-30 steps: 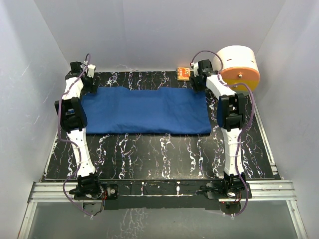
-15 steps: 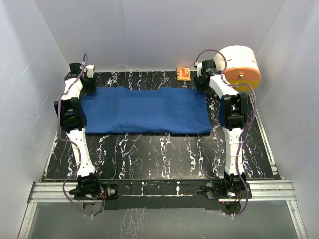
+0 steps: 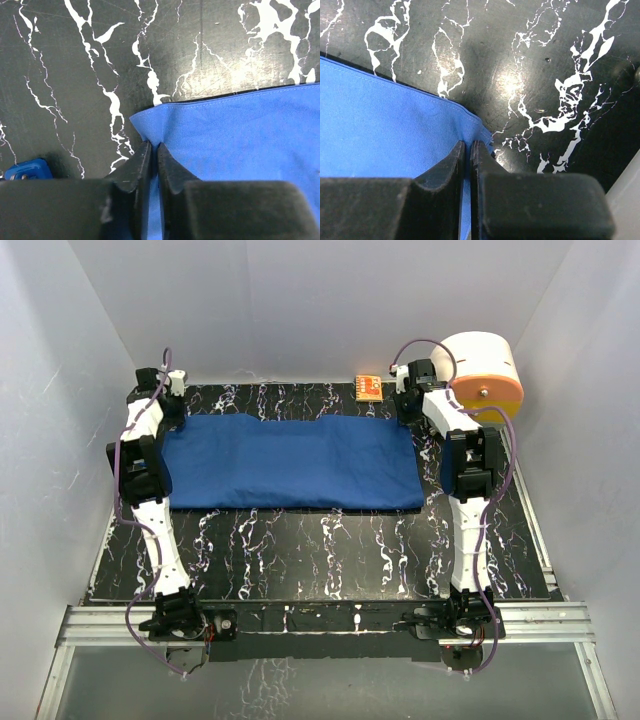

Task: Open and lay out the surgical kit
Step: Open the surgical kit at the center of the board.

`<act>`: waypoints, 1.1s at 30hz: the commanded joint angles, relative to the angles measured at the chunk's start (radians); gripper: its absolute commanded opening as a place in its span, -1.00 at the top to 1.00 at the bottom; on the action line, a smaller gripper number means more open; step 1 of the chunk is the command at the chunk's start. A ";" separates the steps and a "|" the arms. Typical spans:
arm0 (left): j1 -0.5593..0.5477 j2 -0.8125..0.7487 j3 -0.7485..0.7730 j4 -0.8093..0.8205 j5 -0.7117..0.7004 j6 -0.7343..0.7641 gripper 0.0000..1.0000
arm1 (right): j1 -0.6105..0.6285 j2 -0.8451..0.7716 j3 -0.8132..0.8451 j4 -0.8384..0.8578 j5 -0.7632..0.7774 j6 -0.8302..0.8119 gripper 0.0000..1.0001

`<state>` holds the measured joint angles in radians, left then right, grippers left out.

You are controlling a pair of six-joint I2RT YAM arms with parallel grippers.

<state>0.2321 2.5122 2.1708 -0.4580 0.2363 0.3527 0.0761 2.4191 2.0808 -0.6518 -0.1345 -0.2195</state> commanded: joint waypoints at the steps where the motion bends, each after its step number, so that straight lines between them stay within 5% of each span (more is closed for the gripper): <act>1: -0.004 -0.049 0.008 -0.036 0.064 0.026 1.00 | -0.006 -0.100 0.021 -0.025 -0.064 -0.001 1.00; 15: -0.005 -0.245 -0.144 0.081 0.108 0.003 0.97 | 0.000 -0.328 -0.139 -0.004 -0.306 -0.086 1.00; 20: -0.005 -0.262 -0.140 0.073 0.111 -0.012 0.28 | 0.034 -0.463 -0.298 0.002 -0.355 -0.173 1.00; 28: -0.023 -0.349 -0.160 0.074 0.166 -0.056 -0.27 | 0.129 -0.730 -0.640 0.077 -0.370 -0.288 1.00; 33: -0.099 -0.440 -0.248 0.083 0.255 0.006 -0.36 | 0.184 -0.823 -0.819 0.083 -0.390 -0.334 1.00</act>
<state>0.2050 2.2261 1.9854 -0.3893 0.3790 0.3164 0.2325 1.6703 1.3399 -0.5957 -0.4904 -0.4980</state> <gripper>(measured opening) 0.670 0.035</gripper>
